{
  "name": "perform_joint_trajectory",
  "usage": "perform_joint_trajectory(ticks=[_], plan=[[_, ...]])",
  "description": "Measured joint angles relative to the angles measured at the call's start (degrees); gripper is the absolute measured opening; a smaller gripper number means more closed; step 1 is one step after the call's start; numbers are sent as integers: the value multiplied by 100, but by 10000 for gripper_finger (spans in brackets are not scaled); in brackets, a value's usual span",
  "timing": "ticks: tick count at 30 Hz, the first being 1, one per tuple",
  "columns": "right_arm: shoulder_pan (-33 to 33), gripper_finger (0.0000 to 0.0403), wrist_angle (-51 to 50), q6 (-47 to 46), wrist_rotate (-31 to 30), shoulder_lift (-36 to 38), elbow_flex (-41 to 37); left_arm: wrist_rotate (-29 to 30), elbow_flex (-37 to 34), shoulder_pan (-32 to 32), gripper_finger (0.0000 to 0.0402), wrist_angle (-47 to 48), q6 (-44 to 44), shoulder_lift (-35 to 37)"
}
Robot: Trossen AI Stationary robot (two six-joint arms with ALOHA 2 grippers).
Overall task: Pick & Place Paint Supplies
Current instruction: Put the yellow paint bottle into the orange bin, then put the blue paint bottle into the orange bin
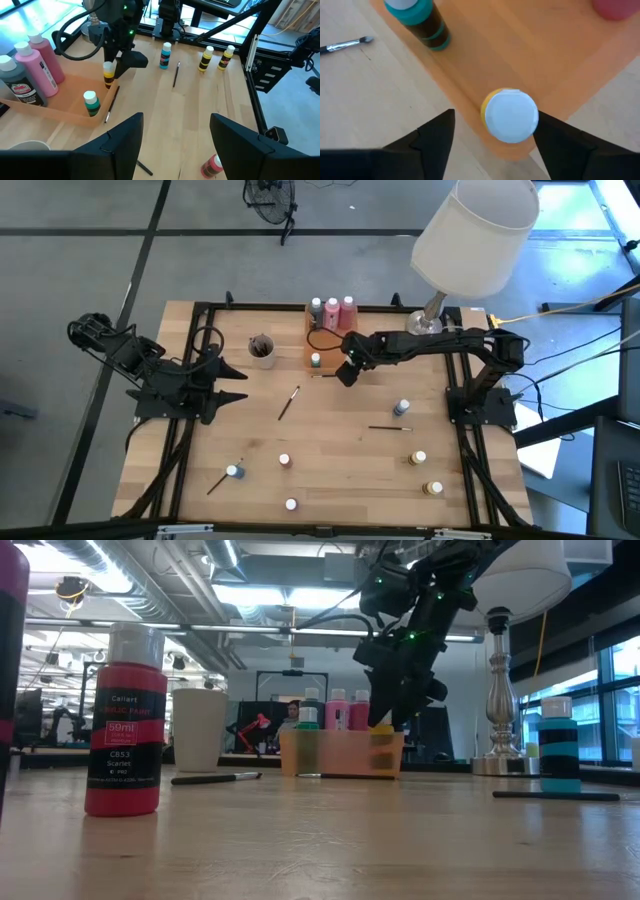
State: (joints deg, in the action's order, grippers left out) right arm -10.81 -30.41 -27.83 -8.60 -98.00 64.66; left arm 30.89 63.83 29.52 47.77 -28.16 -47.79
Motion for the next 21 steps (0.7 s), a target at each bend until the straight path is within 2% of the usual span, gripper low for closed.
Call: perform_joint_trajectory(ticks=[10, 16, 21], plan=[[11, 277, -452, 150, -52, 9, 337, -2, 0, 0, 226, 0, 0, 0], [82, 277, -1114, 383, -97, 15, 909, -4, 0, 1, 226, 0, 43, 0], [203, 278, -1949, 429, -484, 15, 1384, -7, 0, 0, 226, 26, 46, 0]])
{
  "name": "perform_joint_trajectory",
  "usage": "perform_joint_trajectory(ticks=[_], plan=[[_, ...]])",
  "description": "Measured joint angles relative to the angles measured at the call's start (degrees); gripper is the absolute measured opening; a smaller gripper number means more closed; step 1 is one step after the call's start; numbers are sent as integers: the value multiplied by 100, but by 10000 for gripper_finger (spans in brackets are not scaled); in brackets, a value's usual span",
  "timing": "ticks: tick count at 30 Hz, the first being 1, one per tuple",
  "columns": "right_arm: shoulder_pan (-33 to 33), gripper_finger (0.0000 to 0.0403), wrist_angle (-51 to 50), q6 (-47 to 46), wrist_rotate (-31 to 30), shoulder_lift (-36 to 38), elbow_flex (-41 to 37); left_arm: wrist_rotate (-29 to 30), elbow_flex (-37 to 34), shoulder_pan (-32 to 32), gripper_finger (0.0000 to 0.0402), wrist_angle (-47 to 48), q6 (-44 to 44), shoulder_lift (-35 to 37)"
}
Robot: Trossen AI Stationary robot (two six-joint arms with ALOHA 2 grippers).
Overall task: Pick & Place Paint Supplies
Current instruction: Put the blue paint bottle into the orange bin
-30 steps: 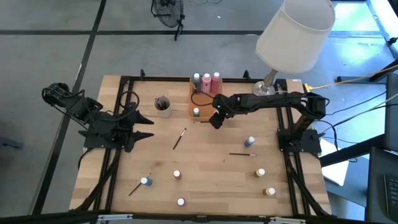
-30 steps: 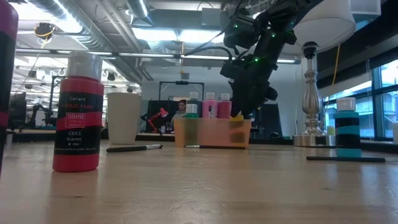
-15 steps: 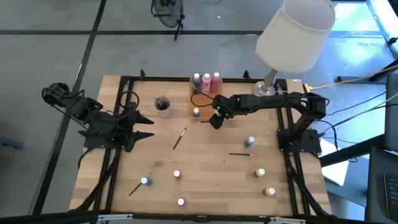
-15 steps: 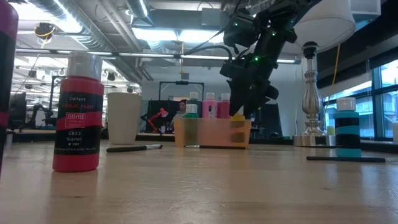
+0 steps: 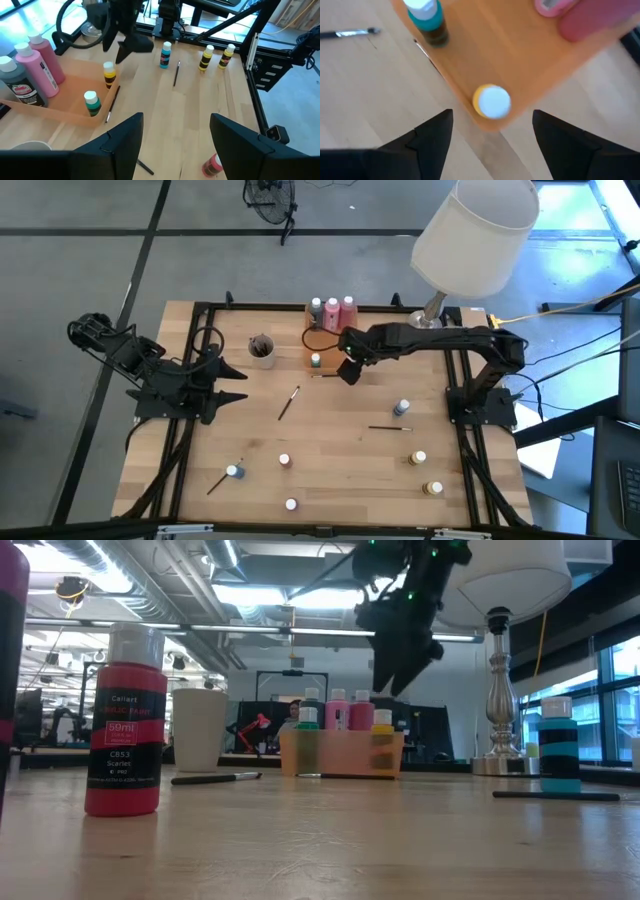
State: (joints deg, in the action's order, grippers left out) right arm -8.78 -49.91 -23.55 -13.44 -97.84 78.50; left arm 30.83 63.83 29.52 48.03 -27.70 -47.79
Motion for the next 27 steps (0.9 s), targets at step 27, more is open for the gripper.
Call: perform_joint_trajectory(ticks=[27], plan=[[1236, 278, -3714, -1139, 2200, 7, 1309, 273, 2, 0, 226, 13, 105, -19]])
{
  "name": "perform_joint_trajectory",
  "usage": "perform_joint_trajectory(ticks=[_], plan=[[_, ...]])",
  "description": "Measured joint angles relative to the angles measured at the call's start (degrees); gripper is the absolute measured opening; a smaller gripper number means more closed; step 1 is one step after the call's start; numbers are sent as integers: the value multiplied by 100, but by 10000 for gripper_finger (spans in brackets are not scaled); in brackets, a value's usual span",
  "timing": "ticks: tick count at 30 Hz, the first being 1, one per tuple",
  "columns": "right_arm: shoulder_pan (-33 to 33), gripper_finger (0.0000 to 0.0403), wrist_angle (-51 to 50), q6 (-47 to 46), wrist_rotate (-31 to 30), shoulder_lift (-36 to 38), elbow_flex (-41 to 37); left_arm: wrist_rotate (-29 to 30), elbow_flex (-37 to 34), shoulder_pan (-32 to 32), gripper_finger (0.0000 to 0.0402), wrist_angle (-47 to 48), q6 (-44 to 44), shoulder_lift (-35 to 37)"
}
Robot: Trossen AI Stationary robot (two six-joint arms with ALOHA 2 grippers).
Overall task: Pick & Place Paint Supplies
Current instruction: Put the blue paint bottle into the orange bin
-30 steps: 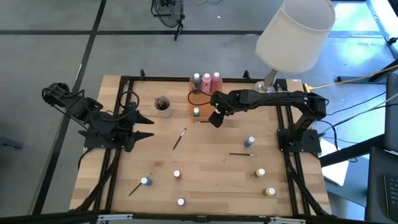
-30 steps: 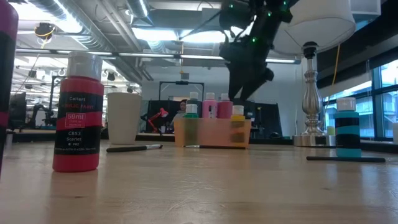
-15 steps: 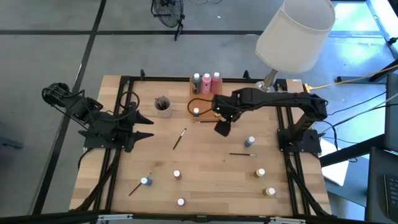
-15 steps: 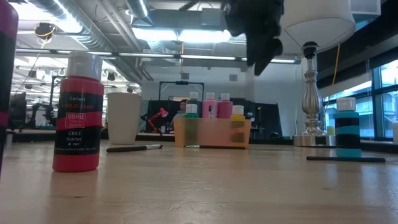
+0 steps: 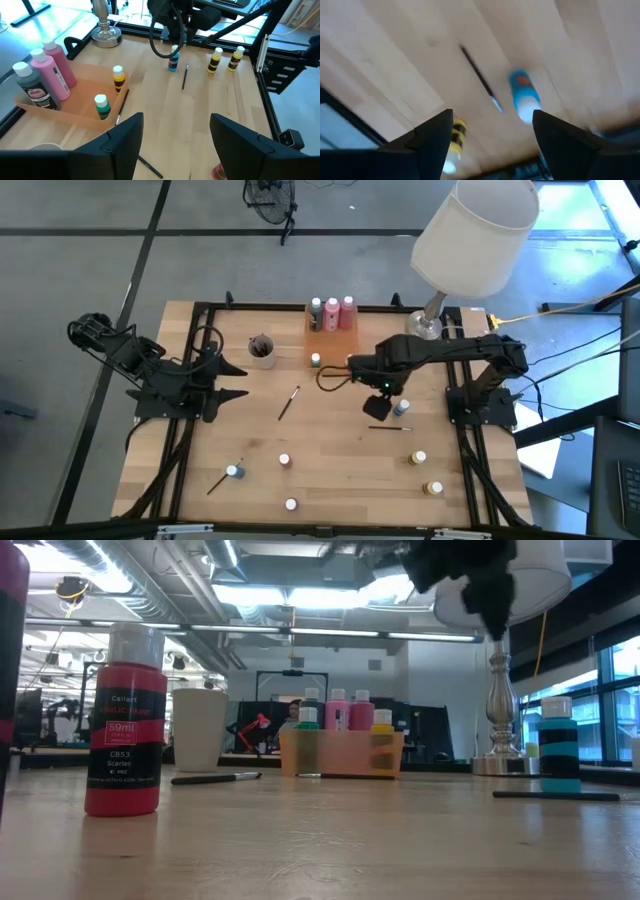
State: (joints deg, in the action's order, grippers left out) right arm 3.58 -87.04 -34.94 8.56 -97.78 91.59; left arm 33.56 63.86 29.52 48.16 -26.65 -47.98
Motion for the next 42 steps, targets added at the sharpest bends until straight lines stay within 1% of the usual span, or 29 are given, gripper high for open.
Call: perform_joint_trajectory(ticks=[2, 3, 9, 11, 12, 15, 17, 21, 25, 29, 33, 35, 38, 42], plan=[[81, 278, -345, -242, -120, 1, -3, -2, 0, 0, 226, 0, 2, -33], [116, 278, -330, -333, -101, 7, -24, -2, 0, 0, 226, 0, 0, -53], [294, 278, -306, -367, 660, 124, -60, -55, -1, 0, 226, -62, 90, -169], [385, 278, -275, -369, 751, 104, -68, -55, 0, 0, 226, -115, 90, -169], [434, 278, -301, -362, 747, 112, -66, -55, 0, 0, 226, -131, 90, -169], [573, 275, -289, -259, 417, 110, -66, -50, 0, 0, 226, -190, 90, -162], [613, 270, -306, -254, 325, 111, -66, -48, 0, 0, 226, -191, 90, -167], [626, 250, -301, -233, 296, 111, -66, -20, 0, -3, 226, -257, 90, -186], [628, 229, -298, -165, 106, 112, -68, -37, 0, -110, 226, -310, 174, -224], [592, 224, -301, -62, 98, 138, -68, -319, 0, -296, 226, -354, 194, -245], [545, 233, -304, -62, 193, 236, -70, -548, 0, -488, 226, -387, 195, -243], [527, 244, -299, -62, 76, 238, -70, -658, 0, -553, 226, -384, 195, -243], [489, 265, -300, -62, 16, 230, -72, -767, 0, -635, 226, -387, 195, -258], [442, 299, -298, -190, -152, 232, -72, -772, 0, -727, 226, -387, 197, -267]])
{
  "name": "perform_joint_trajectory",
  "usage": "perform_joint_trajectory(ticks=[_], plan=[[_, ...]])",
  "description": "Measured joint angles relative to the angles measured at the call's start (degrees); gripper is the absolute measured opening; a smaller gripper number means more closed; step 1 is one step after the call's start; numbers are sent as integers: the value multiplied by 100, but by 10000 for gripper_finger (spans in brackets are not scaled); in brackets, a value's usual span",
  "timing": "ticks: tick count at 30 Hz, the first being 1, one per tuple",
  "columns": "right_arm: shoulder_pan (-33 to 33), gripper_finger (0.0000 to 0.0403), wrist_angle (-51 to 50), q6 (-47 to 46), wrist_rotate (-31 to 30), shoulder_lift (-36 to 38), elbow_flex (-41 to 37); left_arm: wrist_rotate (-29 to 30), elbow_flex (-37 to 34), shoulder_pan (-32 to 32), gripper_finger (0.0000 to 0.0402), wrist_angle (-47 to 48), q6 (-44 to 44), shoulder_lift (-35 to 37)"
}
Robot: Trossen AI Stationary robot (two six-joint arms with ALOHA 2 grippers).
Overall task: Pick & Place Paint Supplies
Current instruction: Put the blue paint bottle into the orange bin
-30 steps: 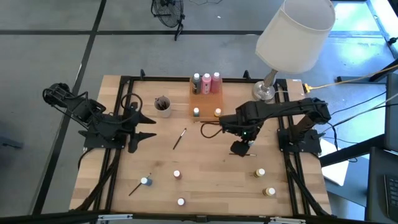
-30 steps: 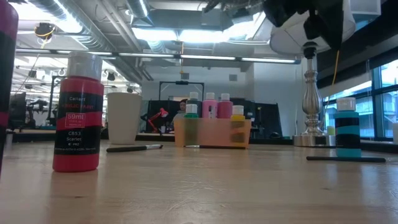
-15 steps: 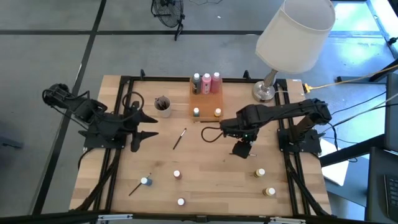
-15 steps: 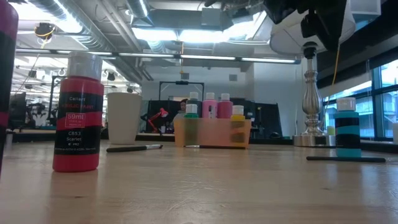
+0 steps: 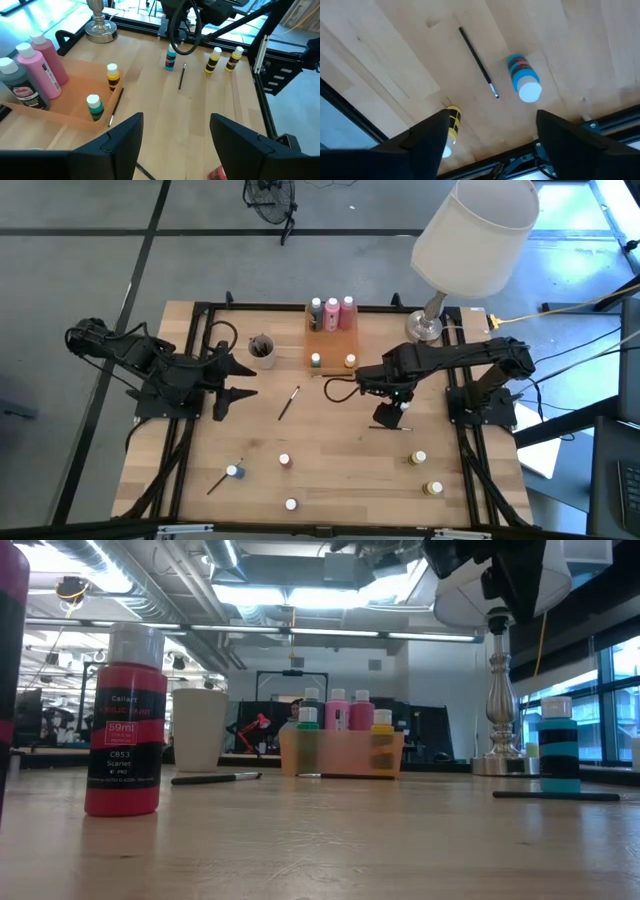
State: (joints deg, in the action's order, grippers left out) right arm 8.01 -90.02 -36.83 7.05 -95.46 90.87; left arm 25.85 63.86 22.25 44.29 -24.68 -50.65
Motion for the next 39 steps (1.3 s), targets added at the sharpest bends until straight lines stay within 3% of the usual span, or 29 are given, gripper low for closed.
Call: perform_joint_trajectory(ticks=[7, 15, 25, 39], plan=[[-187, 343, 10, -356, 75, 256, 0, -124, 0, -248, 226, -215, 255, -4], [-396, 348, 5, -568, -74, 1002, -124, -436, 0, -576, 226, -394, 357, -103], [-760, 348, -10, -1090, 232, 2290, -1697, -798, 0, -827, 226, -660, 344, -431], [-638, 348, 1278, -1048, -138, 2286, -2803, -1051, 2, -890, 226, -985, 393, -719]])
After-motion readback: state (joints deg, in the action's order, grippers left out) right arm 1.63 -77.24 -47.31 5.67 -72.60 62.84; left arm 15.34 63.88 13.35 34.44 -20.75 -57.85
